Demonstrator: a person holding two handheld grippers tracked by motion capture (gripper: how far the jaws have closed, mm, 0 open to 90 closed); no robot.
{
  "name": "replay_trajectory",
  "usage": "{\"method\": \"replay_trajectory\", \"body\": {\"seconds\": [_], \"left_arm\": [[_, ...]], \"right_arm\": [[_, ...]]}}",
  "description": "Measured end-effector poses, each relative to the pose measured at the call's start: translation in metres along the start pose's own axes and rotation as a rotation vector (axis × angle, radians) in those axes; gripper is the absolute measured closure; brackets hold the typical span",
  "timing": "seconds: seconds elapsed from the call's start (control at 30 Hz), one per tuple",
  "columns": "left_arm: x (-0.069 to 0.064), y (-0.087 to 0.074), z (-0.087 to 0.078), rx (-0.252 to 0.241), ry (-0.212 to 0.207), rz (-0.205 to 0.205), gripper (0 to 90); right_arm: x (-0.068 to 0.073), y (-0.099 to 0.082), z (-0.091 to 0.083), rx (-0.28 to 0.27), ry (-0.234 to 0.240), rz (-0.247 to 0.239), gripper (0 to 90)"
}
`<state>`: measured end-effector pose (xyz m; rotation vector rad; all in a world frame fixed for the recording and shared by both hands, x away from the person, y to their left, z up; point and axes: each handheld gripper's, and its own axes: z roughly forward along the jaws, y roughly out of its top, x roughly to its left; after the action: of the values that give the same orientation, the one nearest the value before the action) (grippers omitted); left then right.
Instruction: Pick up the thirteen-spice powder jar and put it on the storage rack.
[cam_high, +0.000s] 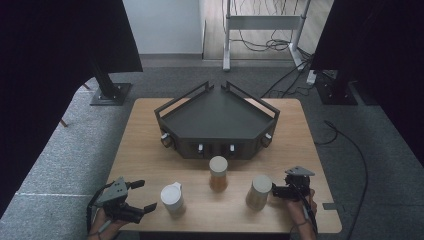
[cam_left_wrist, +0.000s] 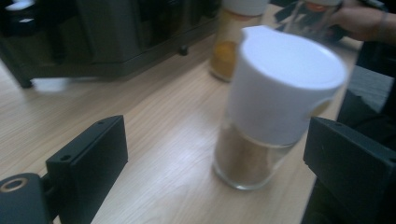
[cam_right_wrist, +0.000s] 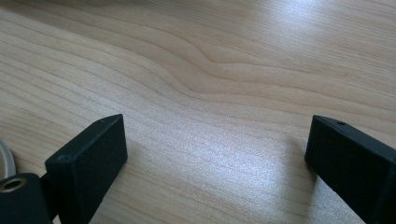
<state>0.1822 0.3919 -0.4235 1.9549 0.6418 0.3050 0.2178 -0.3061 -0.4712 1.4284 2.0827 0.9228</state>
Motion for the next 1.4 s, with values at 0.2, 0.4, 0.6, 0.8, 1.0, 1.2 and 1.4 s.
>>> {"method": "replay_trajectory", "body": {"seconds": [0.2, 0.4, 0.6, 0.8, 1.0, 1.2, 1.4], "left_arm": [[-0.002, 0.002, 0.007, -0.015, -0.036, 0.020, 6.1], [-0.008, 0.005, 0.014, -0.023, -0.037, 0.041, 5.9], [-0.014, 0.008, 0.022, -0.024, -0.032, 0.039, 5.8], [-0.019, 0.008, 0.031, -0.028, -0.029, 0.039, 5.7], [-0.022, 0.008, 0.040, -0.033, -0.028, 0.029, 5.9], [-0.027, 0.011, 0.049, -0.016, -0.023, 0.030, 6.5], [-0.031, 0.010, 0.055, -0.006, 0.001, 0.024, 8.5]], "right_arm": [[0.000, 0.000, 0.000, 0.000, 0.000, 0.000, 4.9], [0.000, 0.000, 0.000, 0.000, 0.000, 0.000, 4.9], [0.000, 0.000, 0.000, 0.000, 0.000, 0.000, 4.9], [0.000, 0.000, 0.000, 0.000, 0.000, 0.000, 4.9], [0.000, 0.000, 0.000, 0.000, 0.000, 0.000, 4.9], [0.000, 0.000, 0.000, 0.000, 0.000, 0.000, 4.9], [0.000, 0.000, 0.000, 0.000, 0.000, 0.000, 4.9]]}}
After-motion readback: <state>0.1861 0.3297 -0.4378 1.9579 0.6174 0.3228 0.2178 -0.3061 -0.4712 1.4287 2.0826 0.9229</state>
